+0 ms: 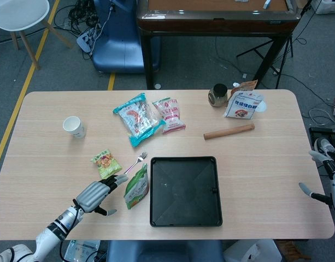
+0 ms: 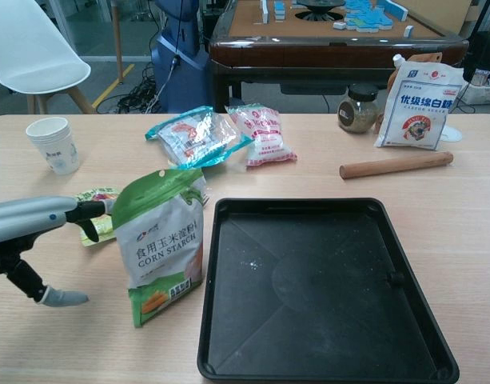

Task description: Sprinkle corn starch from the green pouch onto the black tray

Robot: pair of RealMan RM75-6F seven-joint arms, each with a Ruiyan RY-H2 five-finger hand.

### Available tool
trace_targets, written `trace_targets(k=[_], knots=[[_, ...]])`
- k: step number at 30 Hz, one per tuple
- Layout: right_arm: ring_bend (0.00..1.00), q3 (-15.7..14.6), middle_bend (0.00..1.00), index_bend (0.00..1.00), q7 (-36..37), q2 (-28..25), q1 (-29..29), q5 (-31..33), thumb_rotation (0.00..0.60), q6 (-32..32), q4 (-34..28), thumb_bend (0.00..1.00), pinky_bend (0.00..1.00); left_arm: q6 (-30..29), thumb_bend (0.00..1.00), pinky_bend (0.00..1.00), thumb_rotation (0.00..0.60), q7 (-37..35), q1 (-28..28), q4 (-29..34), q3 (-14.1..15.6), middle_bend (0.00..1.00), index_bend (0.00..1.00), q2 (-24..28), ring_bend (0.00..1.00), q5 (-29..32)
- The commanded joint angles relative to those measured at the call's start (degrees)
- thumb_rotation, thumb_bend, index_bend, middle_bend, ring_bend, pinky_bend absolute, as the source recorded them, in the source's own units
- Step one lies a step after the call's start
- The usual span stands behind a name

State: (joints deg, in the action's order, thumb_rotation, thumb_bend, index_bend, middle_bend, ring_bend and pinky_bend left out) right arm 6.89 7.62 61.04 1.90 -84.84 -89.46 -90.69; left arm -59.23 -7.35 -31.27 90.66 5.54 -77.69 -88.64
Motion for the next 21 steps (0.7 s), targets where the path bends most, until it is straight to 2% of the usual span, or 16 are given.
trace_targets(k=[1,6,10,15,21], knots=[[0.16,0.0,0.33,0.24,-0.3,0.0,0.3,-0.1,0.6,0.4,-0.1,0.06,0.22,-1.9,0.2,0.21,0.6,0.8,1.8,0.6,0.6,0.05,0.0,1.9,0.06,0.8],[0.16,-0.3,0.33,0.24,-1.3,-0.2,0.8,-0.4,0.6,1.4,-0.7,0.06,0.22,-6.2,0.2,0.21,0.6,1.3,5.3,1.1,0.9,0.05,0.0,5.3,0.06,2.2],[0.16,-0.9,0.33,0.24,-2.4,-0.6,1.5,-0.6,0.6,3.2,-1.7,0.09,0.22,-12.0,0.2,0.21,0.6,1.4,9.3,1.1,0.0,0.05,0.0,7.6,0.06,4.2],[0.16,-1.7,0.33,0.25,-3.3,-0.4,2.6,-0.6,0.6,6.1,-2.0,0.12,0.22,-21.2,0.2,0.21,0.6,2.9,14.5,-1.2,-1.7,0.05,0.0,7.6,0.06,4.5],[0.16,-2.4,0.34,0.26,-2.1,0.5,3.7,-1.9,0.6,7.3,-1.0,0.13,0.22,-26.8,0.2,0.21,0.6,6.9,18.7,-2.5,-2.2,0.05,0.0,7.3,0.06,4.6]])
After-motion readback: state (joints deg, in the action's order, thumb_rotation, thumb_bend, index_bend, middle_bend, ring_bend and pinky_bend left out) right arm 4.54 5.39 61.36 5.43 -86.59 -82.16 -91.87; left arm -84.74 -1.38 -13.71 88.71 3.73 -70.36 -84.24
